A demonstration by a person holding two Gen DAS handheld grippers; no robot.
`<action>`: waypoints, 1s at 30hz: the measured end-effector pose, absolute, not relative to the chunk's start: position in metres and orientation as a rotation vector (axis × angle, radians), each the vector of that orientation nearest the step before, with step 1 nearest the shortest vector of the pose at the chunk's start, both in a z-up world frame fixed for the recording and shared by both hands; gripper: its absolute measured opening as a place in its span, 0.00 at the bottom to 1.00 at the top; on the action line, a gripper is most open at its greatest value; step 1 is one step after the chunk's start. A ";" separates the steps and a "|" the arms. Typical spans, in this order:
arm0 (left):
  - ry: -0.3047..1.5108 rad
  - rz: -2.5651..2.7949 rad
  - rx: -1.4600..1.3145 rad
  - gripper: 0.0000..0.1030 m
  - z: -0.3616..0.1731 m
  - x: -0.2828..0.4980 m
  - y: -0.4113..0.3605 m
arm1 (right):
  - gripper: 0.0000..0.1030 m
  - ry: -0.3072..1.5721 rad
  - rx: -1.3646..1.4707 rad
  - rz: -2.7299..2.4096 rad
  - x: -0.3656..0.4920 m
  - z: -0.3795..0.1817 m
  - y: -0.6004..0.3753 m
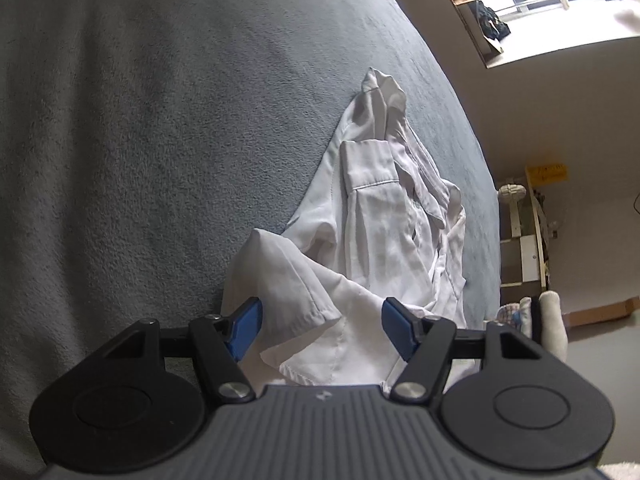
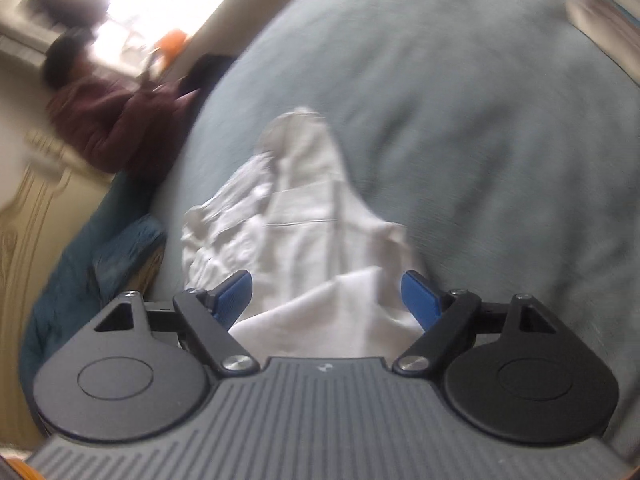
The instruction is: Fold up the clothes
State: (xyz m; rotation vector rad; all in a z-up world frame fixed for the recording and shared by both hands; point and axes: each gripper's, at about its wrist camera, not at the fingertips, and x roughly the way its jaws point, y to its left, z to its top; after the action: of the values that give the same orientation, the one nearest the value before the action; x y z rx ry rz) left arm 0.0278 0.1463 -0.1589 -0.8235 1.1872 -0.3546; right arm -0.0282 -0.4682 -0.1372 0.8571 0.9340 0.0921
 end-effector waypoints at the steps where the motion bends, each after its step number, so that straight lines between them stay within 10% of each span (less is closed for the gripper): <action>1: 1.190 -0.353 -0.828 0.64 -0.160 0.029 0.146 | 0.79 0.944 0.886 0.072 -0.030 -0.143 -0.473; 30: 1.202 -0.363 -0.782 0.40 -0.164 0.030 0.136 | 0.62 1.089 1.008 0.273 -0.005 -0.184 -0.465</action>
State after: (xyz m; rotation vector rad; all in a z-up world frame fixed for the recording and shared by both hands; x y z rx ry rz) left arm 0.0304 0.1356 -0.1641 -0.7821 1.2015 -0.3634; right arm -0.0053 -0.4653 -0.1839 1.0084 1.0890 0.2727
